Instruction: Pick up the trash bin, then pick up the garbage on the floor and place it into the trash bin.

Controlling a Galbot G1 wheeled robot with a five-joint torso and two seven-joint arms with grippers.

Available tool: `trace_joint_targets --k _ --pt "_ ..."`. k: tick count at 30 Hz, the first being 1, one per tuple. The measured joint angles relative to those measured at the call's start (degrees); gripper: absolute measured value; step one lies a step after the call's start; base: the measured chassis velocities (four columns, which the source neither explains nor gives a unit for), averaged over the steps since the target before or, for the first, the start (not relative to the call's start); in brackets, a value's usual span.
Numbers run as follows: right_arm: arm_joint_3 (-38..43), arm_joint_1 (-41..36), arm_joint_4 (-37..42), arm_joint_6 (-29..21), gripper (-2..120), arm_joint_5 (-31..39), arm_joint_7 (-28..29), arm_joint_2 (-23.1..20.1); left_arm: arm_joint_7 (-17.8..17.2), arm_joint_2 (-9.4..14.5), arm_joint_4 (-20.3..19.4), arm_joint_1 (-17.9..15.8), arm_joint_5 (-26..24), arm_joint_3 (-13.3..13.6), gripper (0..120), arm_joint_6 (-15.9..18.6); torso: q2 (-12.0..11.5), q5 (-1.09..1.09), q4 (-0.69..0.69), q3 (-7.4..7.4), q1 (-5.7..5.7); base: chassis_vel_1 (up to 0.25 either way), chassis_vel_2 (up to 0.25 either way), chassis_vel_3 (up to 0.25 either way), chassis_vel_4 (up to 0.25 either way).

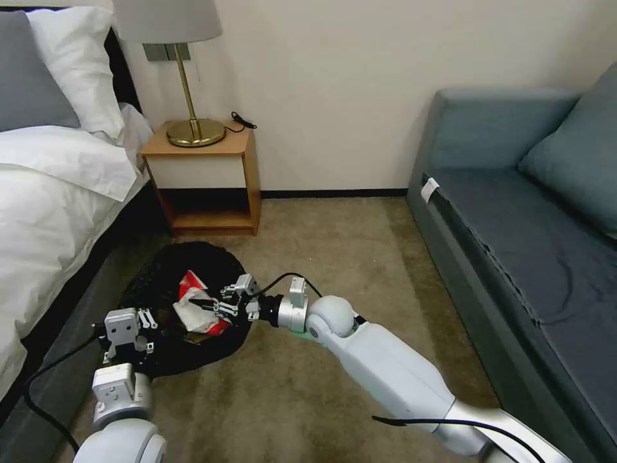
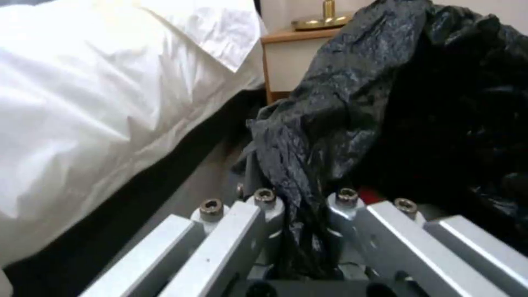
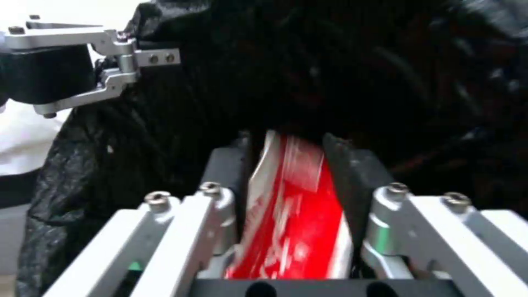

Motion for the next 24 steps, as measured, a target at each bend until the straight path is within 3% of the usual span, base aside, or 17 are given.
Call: trace_joint_targets --k 8,11,15,16,18,19,21,24 --pt "2.54 -1.88 2.82 0.78 62 -1.37 1.05 -1.17 -0.93 -0.03 0.96 -1.25 -3.56 -0.11 3 1.00 0.00 0.01 0.01 0.00 0.00 0.000 0.000 0.000 0.000" --pt "7.57 -4.37 5.84 0.74 79 -1.38 1.12 -2.72 -3.67 -0.57 3.52 -3.46 -9.73 -0.27 3 1.78 0.00 0.01 0.00 0.00 0.00 0.000 0.000 0.000 0.000" --pt "10.70 -5.83 7.07 0.63 88 -1.37 1.06 -3.41 -6.97 -1.07 5.27 -5.21 -14.62 -0.35 3 2.03 0.00 0.01 0.00 0.00 0.00 0.000 0.000 0.000 0.000" --pt "13.83 -7.22 7.66 0.58 94 -1.48 0.93 -3.59 -10.56 -1.68 6.76 -6.86 -19.79 -0.48 3 2.07 0.00 0.02 0.00 0.00 0.00 0.000 0.000 0.000 0.000" --pt "17.87 -9.03 7.75 0.70 99 -2.04 0.39 -3.24 -13.88 -2.22 8.61 -8.57 -25.92 -0.54 3 1.86 0.00 0.01 -0.01 0.00 0.00 0.000 0.000 0.000 0.000" --pt "17.87 -9.03 7.75 0.70 99 -2.04 0.39 -3.24 -13.88 -2.22 8.61 -8.57 -25.92 -0.54 3 1.86 0.00 0.01 -0.01 0.00 0.00 0.000 0.000 0.000 0.000" --pt "22.18 -12.61 7.69 2.32 100 -2.66 -0.11 -2.11 -14.01 -2.71 12.72 -11.23 -33.05 -0.76 3 0.20 0.00 0.00 0.00 0.00 0.00 0.000 0.000 0.000 0.000" --pt "23.72 -15.09 7.97 3.33 100 -3.05 -0.19 -1.54 -12.70 -2.35 15.40 -13.72 -35.93 -1.05 3 -0.84 0.00 0.01 0.01 0.00 0.00 0.000 0.000 0.000 0.000"
